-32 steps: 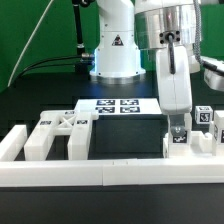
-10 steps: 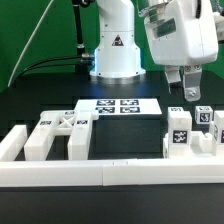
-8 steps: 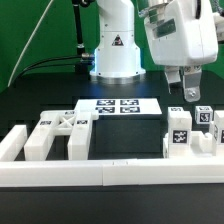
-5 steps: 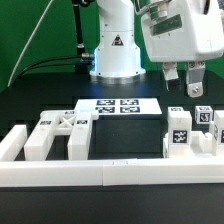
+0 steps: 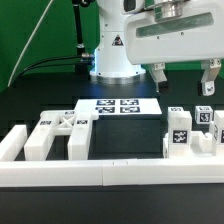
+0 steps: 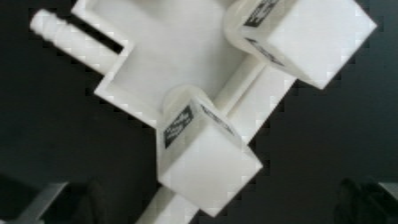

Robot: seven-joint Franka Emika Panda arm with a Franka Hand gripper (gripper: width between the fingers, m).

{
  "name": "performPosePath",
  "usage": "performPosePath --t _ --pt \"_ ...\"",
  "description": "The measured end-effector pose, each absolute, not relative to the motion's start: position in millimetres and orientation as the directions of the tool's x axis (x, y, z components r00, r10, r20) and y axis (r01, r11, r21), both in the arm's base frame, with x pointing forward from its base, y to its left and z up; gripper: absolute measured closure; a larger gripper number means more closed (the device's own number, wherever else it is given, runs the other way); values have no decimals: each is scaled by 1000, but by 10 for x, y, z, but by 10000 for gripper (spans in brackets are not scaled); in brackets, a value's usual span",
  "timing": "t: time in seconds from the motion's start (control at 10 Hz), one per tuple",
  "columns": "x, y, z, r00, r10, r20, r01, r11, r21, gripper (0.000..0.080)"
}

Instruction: Assemble chair

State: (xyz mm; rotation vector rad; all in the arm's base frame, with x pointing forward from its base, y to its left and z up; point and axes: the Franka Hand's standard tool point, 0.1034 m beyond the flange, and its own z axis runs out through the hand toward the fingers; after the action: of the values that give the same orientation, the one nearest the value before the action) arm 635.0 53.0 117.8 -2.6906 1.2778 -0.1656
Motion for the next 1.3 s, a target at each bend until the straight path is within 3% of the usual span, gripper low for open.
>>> performPosePath --t 0.3,0.5,0.8,1.0,1.2,1.3 --pt "6274 569 1139 839 -517 171 -495 -854 -159 151" --pt "6060 437 1022 915 -312 254 -297 -950 -100 151" --pt "6020 383 980 950 -120 289 -116 -993 -33 151" --pt "6030 380 942 944 -118 307 -116 -993 -26 151" --pt "5942 418 489 907 -69 415 -90 -995 33 151" --pt "5934 422 354 902 -57 429 -85 -995 46 151"
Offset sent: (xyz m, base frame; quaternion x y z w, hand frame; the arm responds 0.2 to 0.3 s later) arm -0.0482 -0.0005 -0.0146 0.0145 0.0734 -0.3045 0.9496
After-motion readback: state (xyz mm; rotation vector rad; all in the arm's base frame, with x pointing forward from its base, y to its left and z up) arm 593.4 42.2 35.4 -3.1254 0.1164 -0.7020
